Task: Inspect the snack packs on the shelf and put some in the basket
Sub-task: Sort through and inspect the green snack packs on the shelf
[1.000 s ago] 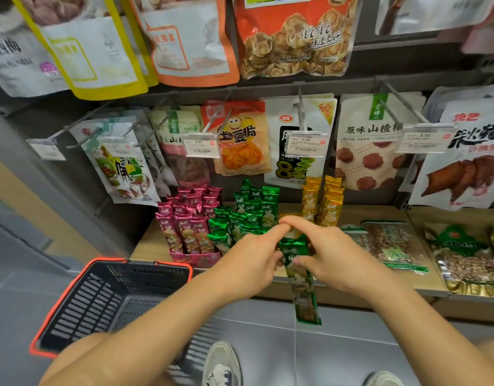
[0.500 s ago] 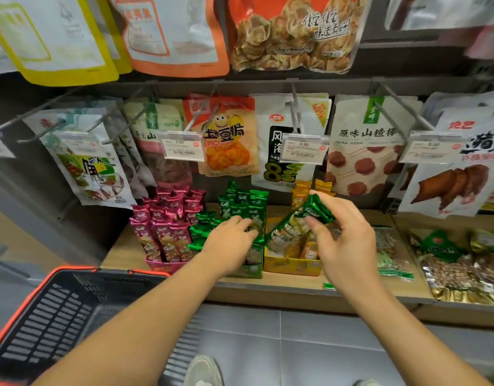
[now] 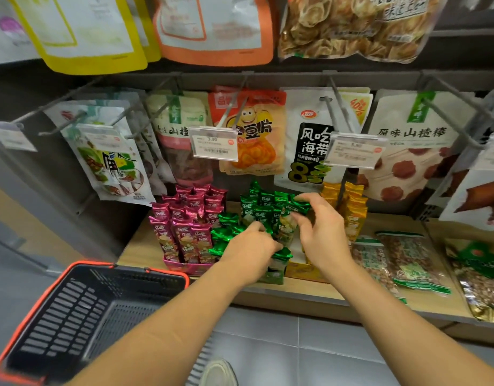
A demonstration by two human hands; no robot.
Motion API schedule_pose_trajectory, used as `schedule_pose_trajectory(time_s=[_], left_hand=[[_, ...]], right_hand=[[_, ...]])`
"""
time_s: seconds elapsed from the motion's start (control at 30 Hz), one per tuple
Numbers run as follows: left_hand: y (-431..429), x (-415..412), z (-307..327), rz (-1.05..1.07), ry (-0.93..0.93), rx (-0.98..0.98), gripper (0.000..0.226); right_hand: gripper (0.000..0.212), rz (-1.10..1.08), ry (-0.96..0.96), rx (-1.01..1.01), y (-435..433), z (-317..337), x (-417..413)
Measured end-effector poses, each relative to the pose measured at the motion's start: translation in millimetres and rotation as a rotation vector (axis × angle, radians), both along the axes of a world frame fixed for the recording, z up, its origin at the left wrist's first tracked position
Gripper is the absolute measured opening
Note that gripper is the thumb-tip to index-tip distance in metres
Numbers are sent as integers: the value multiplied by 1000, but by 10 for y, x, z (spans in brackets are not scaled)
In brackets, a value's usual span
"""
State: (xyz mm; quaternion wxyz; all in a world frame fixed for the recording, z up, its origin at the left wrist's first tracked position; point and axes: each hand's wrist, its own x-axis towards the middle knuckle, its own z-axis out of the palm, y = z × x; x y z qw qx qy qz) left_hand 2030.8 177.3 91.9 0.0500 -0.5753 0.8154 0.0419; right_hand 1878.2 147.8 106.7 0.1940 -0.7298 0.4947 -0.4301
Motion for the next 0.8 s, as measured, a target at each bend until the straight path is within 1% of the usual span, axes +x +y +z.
schedule_pose_trajectory(time_s=[0.1, 0.17, 0.3, 0.37, 0.43, 0.47, 0.5, 0.53, 0.57, 0.6, 0.63, 0.7, 0.73, 0.8], left_hand=[[12, 26, -31, -37, 2, 1, 37], [11, 42, -39, -33, 54, -16, 34], [26, 46, -16, 63, 337, -107, 33], [23, 35, -25, 78, 399, -118, 47], [5, 32, -52, 53, 323, -88, 64], [-12, 26, -65, 31, 241, -79, 66], [-27, 18, -68, 6, 155, -77, 63], [-34, 9, -66, -13, 90, -76, 59], [-39, -3, -61, -20, 56, -76, 55], [-41, -15, -52, -14, 45, -76, 51], [-40, -25, -38, -4, 42, -79, 48], [-30, -36, -19, 12, 35, -92, 44], [-26, -44, -21, 16, 30, -97, 44], [-19, -59, -33, 16, 25, -104, 48]], right_hand=[[24, 4, -17, 27, -41, -156, 65], [25, 12, 7, 87, -63, -287, 79], [32, 83, 169, 268, -64, -489, 87], [39, 106, 261, 347, -101, -486, 50], [46, 189, 366, 464, -195, -423, -10], [48, 246, 398, 526, -238, -387, -40], [49, 284, 378, 581, -274, -357, -61], [48, 274, 297, 621, -299, -333, -75], [45, 212, 171, 637, -311, -310, -84], [39, 113, 44, 609, -323, -297, -91], [32, 7, -28, 535, -344, -281, -87], [23, -99, 31, 394, -406, -246, -39], [23, -97, 90, 376, -440, -227, 7], [28, -74, 228, 427, -492, -214, 122]])
